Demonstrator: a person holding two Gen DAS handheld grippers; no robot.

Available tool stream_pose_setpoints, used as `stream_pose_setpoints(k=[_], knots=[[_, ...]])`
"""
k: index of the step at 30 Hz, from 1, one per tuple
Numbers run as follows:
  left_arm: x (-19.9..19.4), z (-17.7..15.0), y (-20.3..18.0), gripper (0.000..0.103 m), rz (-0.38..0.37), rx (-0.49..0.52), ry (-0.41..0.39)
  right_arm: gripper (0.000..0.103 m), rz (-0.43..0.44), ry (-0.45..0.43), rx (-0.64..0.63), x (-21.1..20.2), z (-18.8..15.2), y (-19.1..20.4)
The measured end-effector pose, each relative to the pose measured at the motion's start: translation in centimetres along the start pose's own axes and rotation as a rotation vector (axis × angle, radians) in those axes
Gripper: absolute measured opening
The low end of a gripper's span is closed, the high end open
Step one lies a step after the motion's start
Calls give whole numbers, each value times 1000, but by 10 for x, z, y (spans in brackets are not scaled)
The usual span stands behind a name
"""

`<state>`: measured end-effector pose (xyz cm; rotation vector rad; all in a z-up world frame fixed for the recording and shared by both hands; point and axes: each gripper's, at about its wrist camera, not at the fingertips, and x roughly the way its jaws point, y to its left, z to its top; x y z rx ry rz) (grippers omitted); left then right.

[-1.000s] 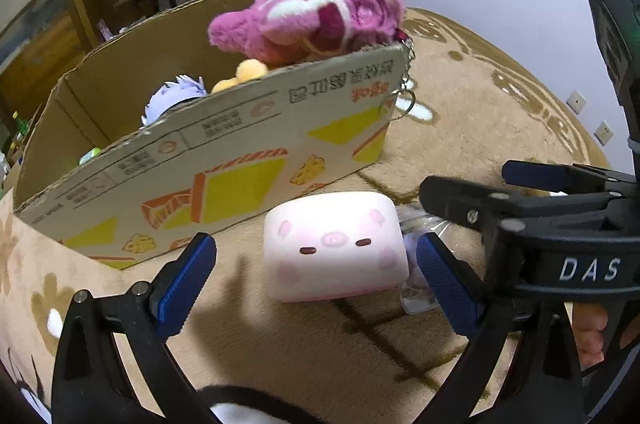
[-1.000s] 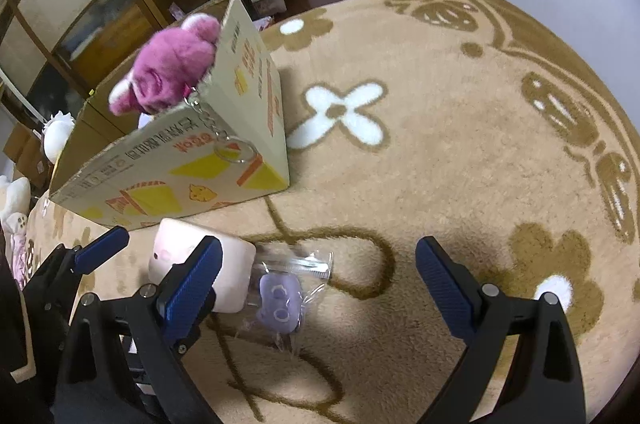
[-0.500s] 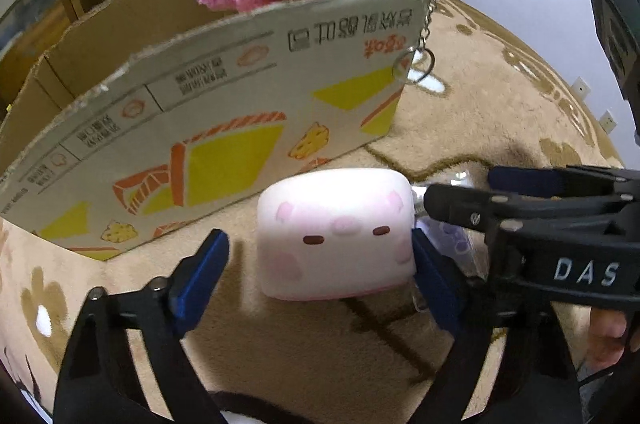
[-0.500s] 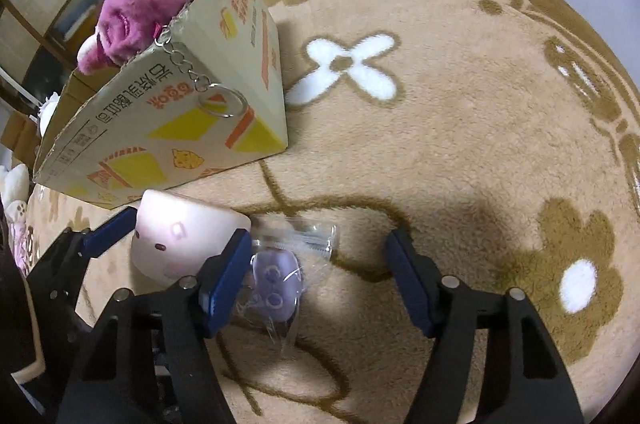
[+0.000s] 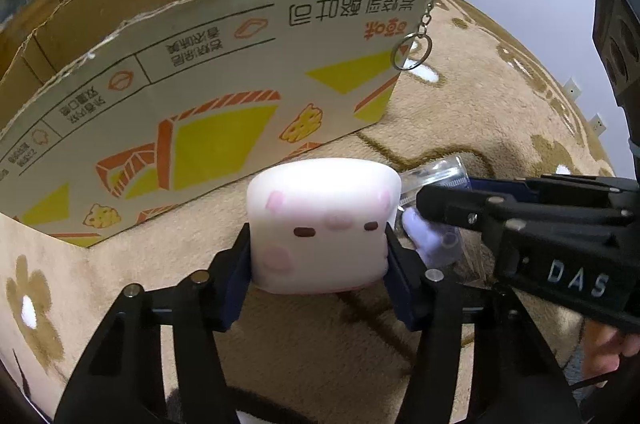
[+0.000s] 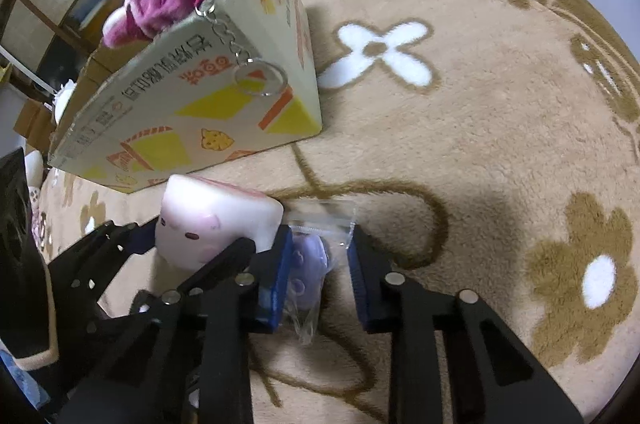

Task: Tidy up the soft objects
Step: 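Grasp the pink-white cube plush with the left gripper while the right grasps the clear bag, then lift the cube plush and clear bag over the box and lower them in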

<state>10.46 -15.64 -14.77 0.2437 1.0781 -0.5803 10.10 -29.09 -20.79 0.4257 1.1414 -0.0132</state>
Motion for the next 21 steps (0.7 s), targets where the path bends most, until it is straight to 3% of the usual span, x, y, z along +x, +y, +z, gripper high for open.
stream_pose_setpoints(k=[6, 21], knots=[[-8, -5, 1, 44, 18, -3, -9, 14, 27, -32, -23, -6, 4, 6], [-41, -14, 7, 43, 107, -35, -78, 12, -31, -153, -91, -41, 1, 12]])
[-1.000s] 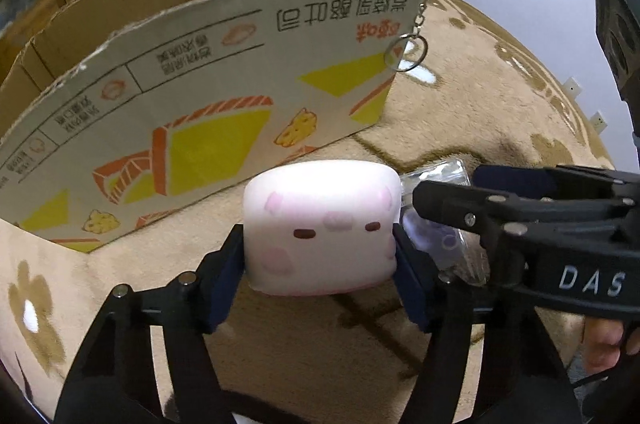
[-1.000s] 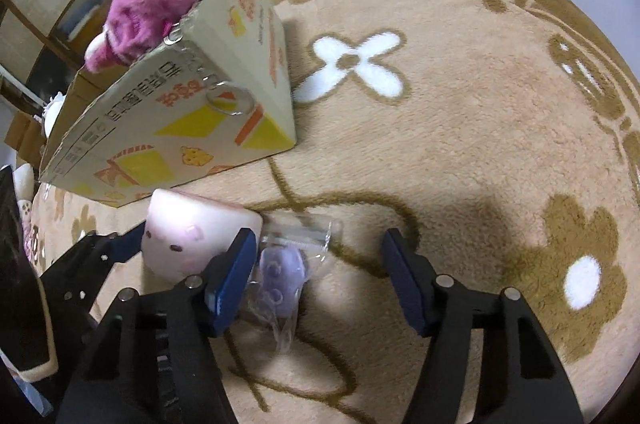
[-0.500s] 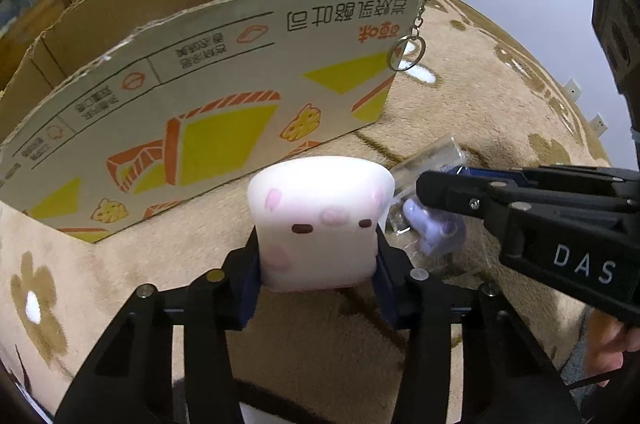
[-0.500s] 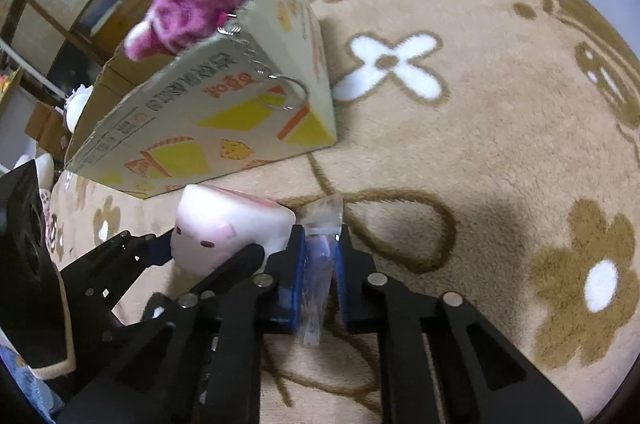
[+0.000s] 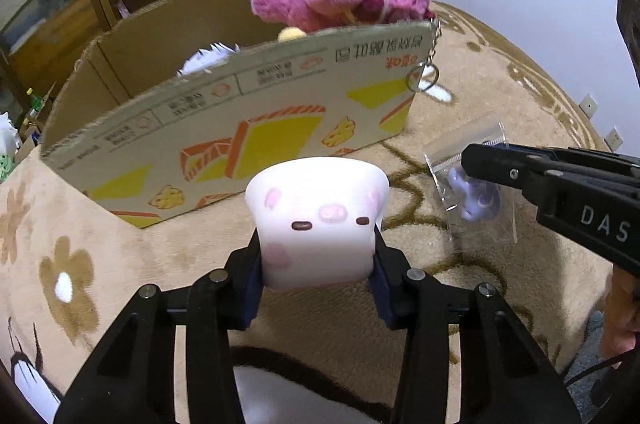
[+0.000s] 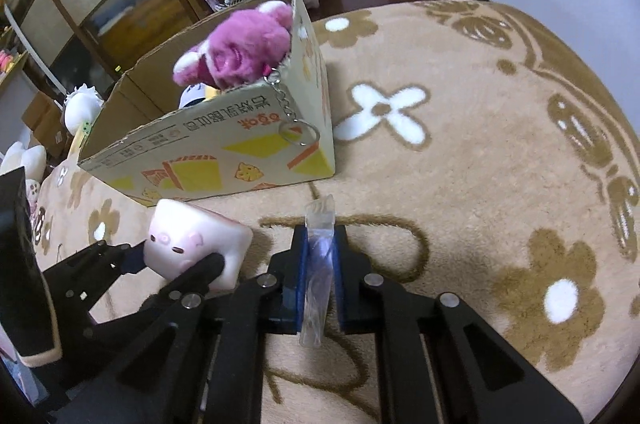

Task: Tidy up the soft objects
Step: 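Lift the cube plush and clear bag over the box and lower them in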

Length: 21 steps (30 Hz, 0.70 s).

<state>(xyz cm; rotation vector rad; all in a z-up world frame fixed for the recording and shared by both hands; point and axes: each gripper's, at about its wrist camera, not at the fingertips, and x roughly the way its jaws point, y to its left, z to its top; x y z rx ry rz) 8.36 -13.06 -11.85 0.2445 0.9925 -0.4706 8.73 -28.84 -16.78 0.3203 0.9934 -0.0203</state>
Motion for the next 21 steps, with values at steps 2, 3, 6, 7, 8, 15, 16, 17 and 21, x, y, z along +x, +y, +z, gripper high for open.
stream_pose_setpoints(k=[2, 3, 6, 7, 8, 15, 16, 17, 21], knots=[[-6, -1, 0, 43, 10, -4, -15, 12, -2, -11, -5, -4, 1, 1], [-9, -1, 1, 43, 14, -6, -21, 12, -1, -16, -6, -6, 1, 1], [-23, -5, 6, 44, 44, 8, -49, 12, 0, -35, -8, -12, 1, 2], [-27, -6, 7, 44, 57, 13, -59, 12, 1, -43, -9, -14, 1, 2], [-31, -6, 8, 44, 63, 11, -68, 12, 2, -48, -10, -16, 1, 3], [-59, -9, 15, 44, 94, -15, -135, 12, -5, -97, -37, -29, 1, 9], [-63, -9, 15, 44, 97, -19, -147, 12, -3, -108, -40, -33, 1, 10], [-69, -9, 17, 44, 104, -24, -165, 12, -2, -115, -41, -35, 1, 11], [-87, -9, 21, 44, 120, -37, -217, 12, 2, -163, -54, -51, 1, 15]])
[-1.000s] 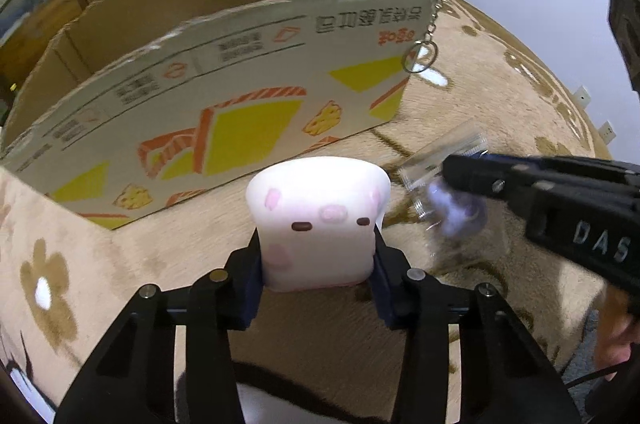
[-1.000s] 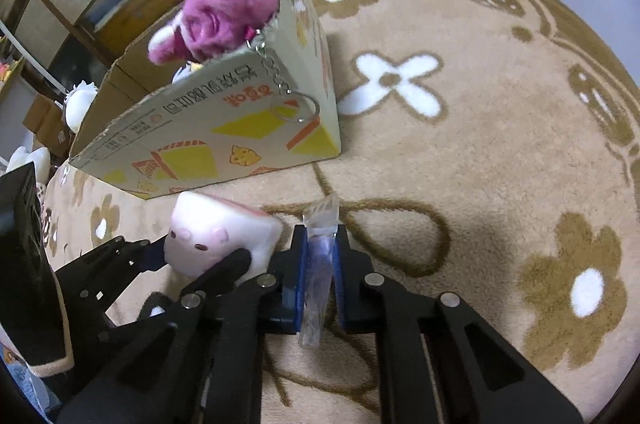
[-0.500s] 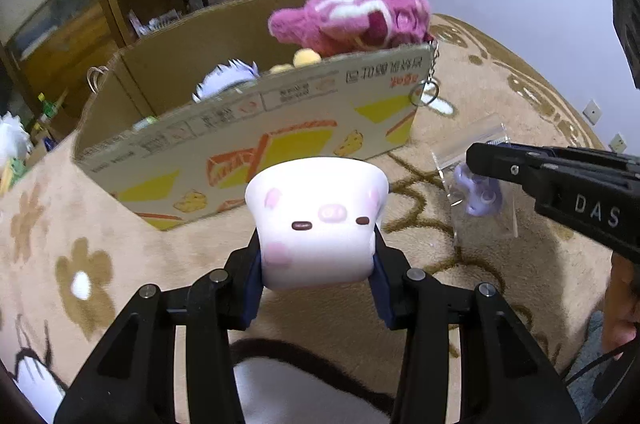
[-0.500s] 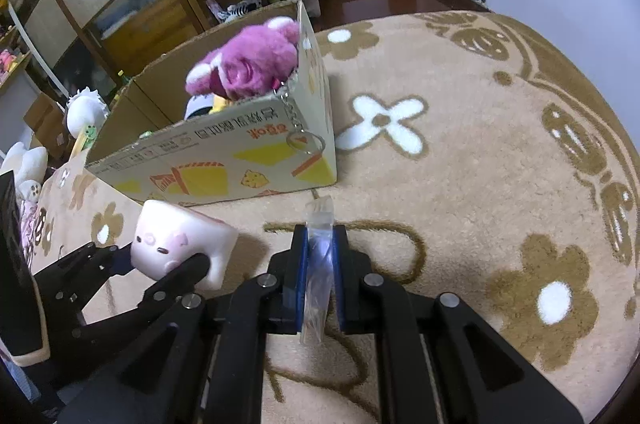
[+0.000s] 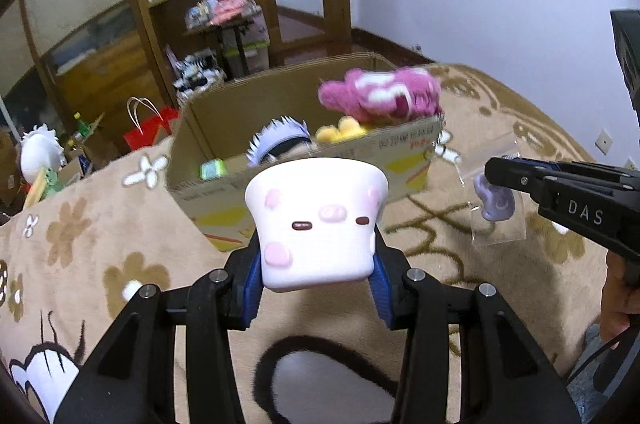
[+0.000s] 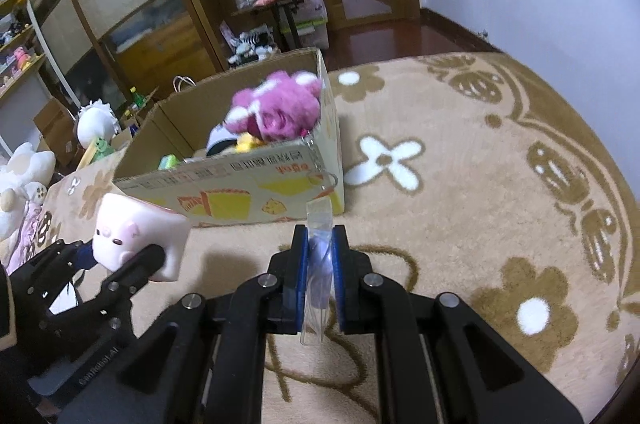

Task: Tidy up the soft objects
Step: 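Lift the cube plush and clear bag over the box and lower them in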

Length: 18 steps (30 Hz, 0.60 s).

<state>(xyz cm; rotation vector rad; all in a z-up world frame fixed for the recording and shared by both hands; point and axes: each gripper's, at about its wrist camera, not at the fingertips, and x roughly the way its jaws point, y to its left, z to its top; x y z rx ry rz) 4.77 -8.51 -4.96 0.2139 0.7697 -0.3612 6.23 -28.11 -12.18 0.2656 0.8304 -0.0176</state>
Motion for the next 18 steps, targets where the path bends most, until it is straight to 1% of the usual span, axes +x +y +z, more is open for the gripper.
stream_pose_setpoints(k=[4, 10, 14, 16, 18], knots=[[-15, 11, 5, 43, 13, 5, -53, 12, 21, -70, -20, -17, 5, 7], [-35, 33, 19, 43, 28, -15, -132, 12, 27, -161, -75, -39, 20, 26], [-37, 49, 27, 43, 45, -21, -159, 12, 22, -198, -117, -45, 31, 36], [-34, 57, 30, 43, 51, -26, -157, 12, 19, -214, -140, -46, 39, 42], [-31, 63, 32, 43, 50, -24, -162, 12, -2, -231, -174, -44, 45, 47]])
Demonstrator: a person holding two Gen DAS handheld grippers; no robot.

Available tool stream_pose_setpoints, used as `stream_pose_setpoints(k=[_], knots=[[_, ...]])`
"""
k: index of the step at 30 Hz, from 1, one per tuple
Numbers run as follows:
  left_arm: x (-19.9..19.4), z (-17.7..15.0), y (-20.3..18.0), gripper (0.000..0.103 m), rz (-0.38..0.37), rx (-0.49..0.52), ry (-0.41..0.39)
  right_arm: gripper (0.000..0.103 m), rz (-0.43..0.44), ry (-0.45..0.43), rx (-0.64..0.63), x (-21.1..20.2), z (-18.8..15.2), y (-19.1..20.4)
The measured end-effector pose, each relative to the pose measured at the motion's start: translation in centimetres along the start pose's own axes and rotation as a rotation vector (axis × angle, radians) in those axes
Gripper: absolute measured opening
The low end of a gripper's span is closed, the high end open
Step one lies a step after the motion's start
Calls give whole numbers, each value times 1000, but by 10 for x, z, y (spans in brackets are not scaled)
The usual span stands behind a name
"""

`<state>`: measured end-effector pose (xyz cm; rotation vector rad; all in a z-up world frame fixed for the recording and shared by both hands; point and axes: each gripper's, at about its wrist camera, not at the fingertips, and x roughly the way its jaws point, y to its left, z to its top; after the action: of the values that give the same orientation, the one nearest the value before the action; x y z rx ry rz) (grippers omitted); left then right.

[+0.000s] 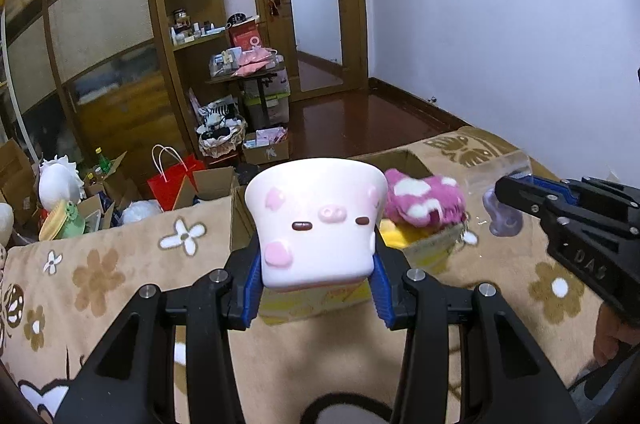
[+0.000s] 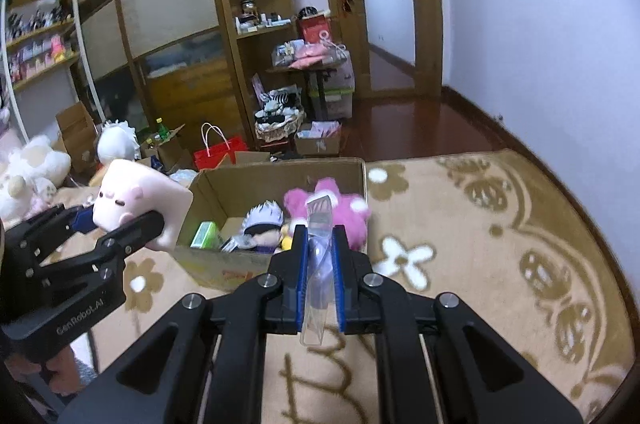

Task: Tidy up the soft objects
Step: 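Lift the cube plush and clear bag over the box and lower them in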

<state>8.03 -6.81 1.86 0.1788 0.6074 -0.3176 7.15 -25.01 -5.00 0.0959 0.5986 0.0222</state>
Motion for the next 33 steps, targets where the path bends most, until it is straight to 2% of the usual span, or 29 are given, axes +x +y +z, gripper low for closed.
stream_pose_setpoints(k=[2, 17, 23, 33], knots=[[4, 7, 2, 43, 10, 1, -6, 12, -12, -10, -23, 5, 6, 4], [35, 56, 20, 43, 32, -26, -30, 12, 45, -70, -84, 32, 51, 18], [55, 52, 26, 44, 31, -34, -6, 12, 108, -67, -90, 51, 57, 19], [95, 28, 34, 44, 23, -55, 71, 12, 189, -18, -27, 85, 41, 11]])
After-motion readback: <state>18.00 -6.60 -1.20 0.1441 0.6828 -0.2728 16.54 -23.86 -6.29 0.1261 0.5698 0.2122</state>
